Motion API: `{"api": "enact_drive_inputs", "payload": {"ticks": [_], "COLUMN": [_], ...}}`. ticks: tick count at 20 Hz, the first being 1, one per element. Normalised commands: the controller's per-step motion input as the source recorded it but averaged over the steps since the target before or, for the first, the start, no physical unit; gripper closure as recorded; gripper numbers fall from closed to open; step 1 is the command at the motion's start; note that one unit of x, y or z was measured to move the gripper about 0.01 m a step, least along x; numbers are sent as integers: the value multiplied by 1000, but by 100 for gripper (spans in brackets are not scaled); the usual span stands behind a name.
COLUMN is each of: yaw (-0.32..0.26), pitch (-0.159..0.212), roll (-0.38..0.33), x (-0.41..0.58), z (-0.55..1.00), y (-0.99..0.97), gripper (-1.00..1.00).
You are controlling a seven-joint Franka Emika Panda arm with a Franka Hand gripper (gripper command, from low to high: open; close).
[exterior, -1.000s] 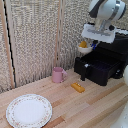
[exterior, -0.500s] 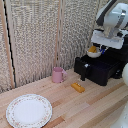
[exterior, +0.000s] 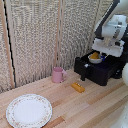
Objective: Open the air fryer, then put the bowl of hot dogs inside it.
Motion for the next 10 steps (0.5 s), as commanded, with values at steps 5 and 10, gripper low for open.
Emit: {"api": "enact_drive_inputs", "payload": {"ticks": [5,10], "yaw": [-50,-9], "pitch": [43,8], "roll": [-138,-147], "x": [233,241], "z": [-425,-181], "y": [-32,-34], "gripper": [100,100]}}
